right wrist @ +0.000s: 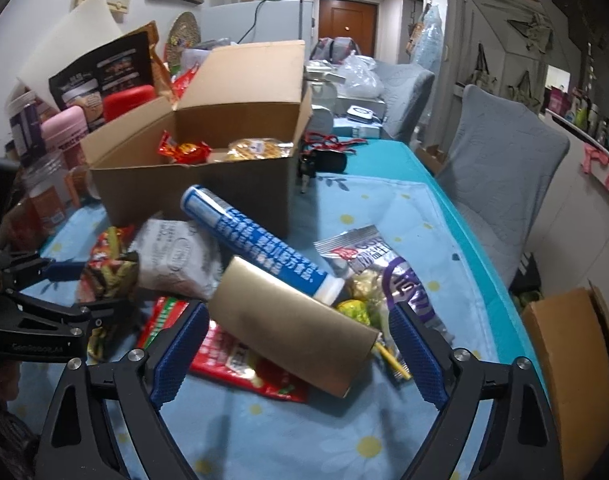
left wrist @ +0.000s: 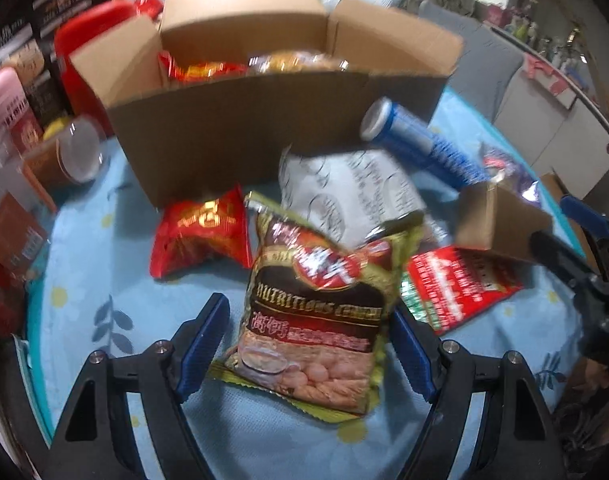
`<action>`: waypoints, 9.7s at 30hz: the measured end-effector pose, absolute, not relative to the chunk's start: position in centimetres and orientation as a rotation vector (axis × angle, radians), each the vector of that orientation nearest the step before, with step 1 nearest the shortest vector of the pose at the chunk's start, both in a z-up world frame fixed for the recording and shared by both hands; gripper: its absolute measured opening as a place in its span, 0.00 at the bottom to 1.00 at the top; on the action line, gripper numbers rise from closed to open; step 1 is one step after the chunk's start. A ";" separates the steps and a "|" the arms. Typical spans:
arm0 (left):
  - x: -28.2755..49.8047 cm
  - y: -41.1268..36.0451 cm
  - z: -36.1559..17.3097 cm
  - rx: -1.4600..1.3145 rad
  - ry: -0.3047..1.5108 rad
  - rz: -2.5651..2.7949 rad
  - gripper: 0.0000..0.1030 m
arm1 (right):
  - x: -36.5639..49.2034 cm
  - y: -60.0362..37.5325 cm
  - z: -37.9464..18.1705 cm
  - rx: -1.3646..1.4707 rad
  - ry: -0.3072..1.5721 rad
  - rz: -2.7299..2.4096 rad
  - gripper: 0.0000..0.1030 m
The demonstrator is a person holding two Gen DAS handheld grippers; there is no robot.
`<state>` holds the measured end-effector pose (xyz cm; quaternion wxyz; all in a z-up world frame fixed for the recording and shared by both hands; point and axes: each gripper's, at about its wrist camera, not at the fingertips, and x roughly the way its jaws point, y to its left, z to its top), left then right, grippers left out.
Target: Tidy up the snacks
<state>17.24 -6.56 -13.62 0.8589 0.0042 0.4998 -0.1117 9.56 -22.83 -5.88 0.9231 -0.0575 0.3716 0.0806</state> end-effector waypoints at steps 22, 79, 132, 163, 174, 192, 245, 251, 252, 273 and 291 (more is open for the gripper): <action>18.2 -7.0 -14.2 0.054 1.001 -0.214 0.61 | 11.4 -25.1 -7.9 -0.054 0.852 0.308 0.90; 12.6 -5.4 -13.2 0.020 1.025 -0.260 0.45 | 6.0 -18.3 -8.9 -0.072 0.936 0.404 0.43; 12.6 -4.4 -7.3 -0.031 0.839 -0.304 0.39 | 6.5 -16.5 -6.4 -0.071 0.853 0.447 0.44; 25.6 -5.0 3.3 -0.086 0.601 -0.255 0.39 | 20.6 -16.6 5.2 -0.094 0.649 0.427 0.44; 33.1 -4.5 3.2 -0.091 0.586 -0.205 0.39 | 28.8 -14.9 5.4 -0.116 0.651 0.422 0.44; 40.0 -4.1 -4.0 -0.098 0.783 -0.128 0.39 | 36.3 -12.9 -1.6 -0.165 0.856 0.365 0.44; 31.6 -4.6 4.7 -0.007 0.702 -0.014 0.67 | 27.2 -15.8 6.2 -0.169 0.691 0.196 0.67; 28.8 -4.5 6.4 -0.024 0.661 -0.053 0.67 | 24.2 -16.3 7.8 -0.130 0.653 0.246 0.67; 28.1 -4.4 6.8 -0.024 0.649 -0.056 0.67 | 23.6 -16.3 8.0 -0.131 0.644 0.245 0.67; 17.0 -3.8 6.8 -0.029 0.634 -0.174 0.67 | 11.7 -16.7 8.8 -0.146 0.567 0.240 0.70; 11.6 -3.8 1.1 -0.050 0.715 -0.250 0.67 | 6.2 -17.1 0.6 -0.051 0.764 0.268 0.70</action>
